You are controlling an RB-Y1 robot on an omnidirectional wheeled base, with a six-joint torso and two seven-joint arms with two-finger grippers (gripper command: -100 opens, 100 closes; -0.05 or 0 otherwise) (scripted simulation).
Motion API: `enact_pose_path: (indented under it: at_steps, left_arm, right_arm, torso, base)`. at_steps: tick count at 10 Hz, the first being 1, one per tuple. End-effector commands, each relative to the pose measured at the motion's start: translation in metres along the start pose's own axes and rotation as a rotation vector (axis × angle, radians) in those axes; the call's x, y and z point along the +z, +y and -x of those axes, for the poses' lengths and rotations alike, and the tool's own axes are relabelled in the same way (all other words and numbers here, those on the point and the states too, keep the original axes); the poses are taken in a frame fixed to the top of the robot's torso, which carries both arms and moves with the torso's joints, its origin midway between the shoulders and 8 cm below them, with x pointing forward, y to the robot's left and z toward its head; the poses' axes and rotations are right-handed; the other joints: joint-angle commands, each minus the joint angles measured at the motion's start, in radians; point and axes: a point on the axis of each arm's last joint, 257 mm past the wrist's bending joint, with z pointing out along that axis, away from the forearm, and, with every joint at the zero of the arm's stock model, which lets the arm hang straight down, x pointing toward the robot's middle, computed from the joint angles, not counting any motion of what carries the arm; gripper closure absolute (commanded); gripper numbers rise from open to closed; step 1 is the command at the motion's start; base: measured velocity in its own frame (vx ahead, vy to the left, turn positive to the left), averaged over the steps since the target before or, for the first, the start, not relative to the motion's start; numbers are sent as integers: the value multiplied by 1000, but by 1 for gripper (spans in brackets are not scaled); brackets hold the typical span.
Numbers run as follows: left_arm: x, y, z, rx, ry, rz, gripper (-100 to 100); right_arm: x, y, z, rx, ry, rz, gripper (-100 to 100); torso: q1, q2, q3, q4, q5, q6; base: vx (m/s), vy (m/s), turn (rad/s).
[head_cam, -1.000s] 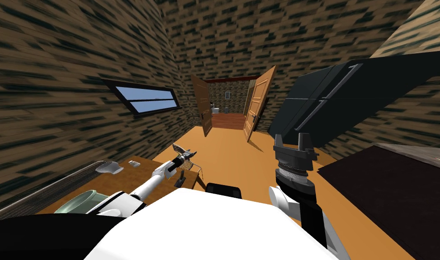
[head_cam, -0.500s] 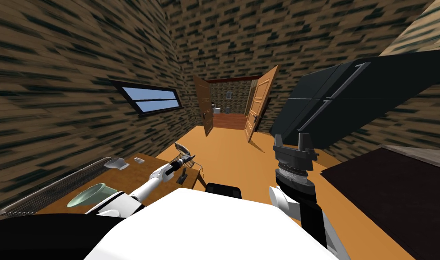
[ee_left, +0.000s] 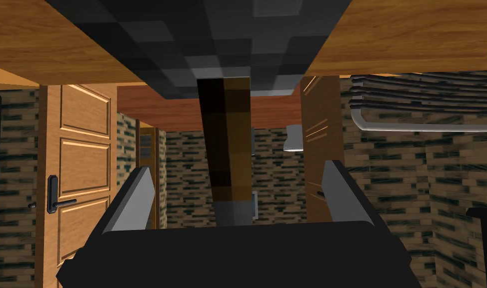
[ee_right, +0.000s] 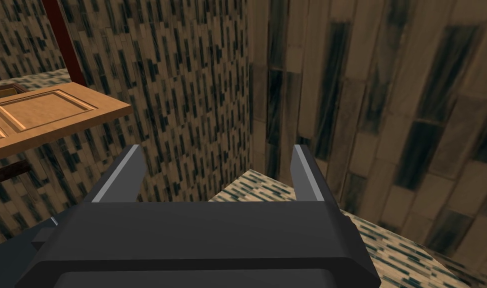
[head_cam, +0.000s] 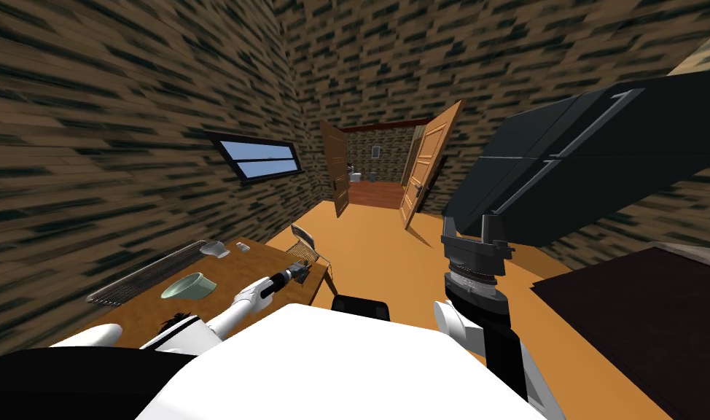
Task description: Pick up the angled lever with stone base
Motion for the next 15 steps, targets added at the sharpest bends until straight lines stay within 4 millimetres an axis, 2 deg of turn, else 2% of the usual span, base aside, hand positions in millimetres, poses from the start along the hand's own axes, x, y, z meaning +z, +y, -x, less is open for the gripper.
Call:
enact_pose_path:
  at_steps: [1,2,3,4,7,12,13,14,15]
  left_arm:
    - [-8,-4,-24,-13,42,1,-100]
    - [-3,-1,-15,-9,28,1,-100]
    - [-4,-1,-17,-10,31,1,0]
    - [6,-4,-14,-22,28,19,-100]
    - [21,-7,-9,-46,25,46,-100]
    - [43,-14,-2,-78,34,87,-100]
    - [41,-14,-2,-75,30,81,-100]
    - [41,-14,-2,-74,32,83,100]
    - [41,-14,-2,-74,32,83,100]
  right_arm:
    - [0,0,0,0,0,0,0]
    - [0,0,0,0,0,0,0]
    - [0,0,0,0,0,0,0]
    - [0,0,0,0,0,0,0]
    - [0,0,0,0,0,0,0]
    - [0,0,0,0,0,0,0]
    - [0,0,0,0,0,0,0]
    - [0,0,0,0,0,0,0]
    - [0,0,0,0,0,0,0]
  torso:
    - [0,0,0,0,0,0]
    - [0,0,0,0,0,0]
    - [0,-5,-2,0,0,1]
    - [-1,-8,-4,-1,0,1]
    - [6,-6,-3,-1,1,1]
    - [3,-6,-3,-1,1,1]
    - [3,-6,-3,-1,1,1]
    - [2,-8,-4,-1,0,0]
    - [0,-10,-5,-2,0,1]
  base:
    - [-142,16,69]
    - [-56,9,12]
    - [-12,2,-2]
    - [-52,36,-151]
    - [-70,89,-121]
    - [-75,51,-115]
    - [-25,28,-23]
    - [-5,5,3]
    - [0,0,0]
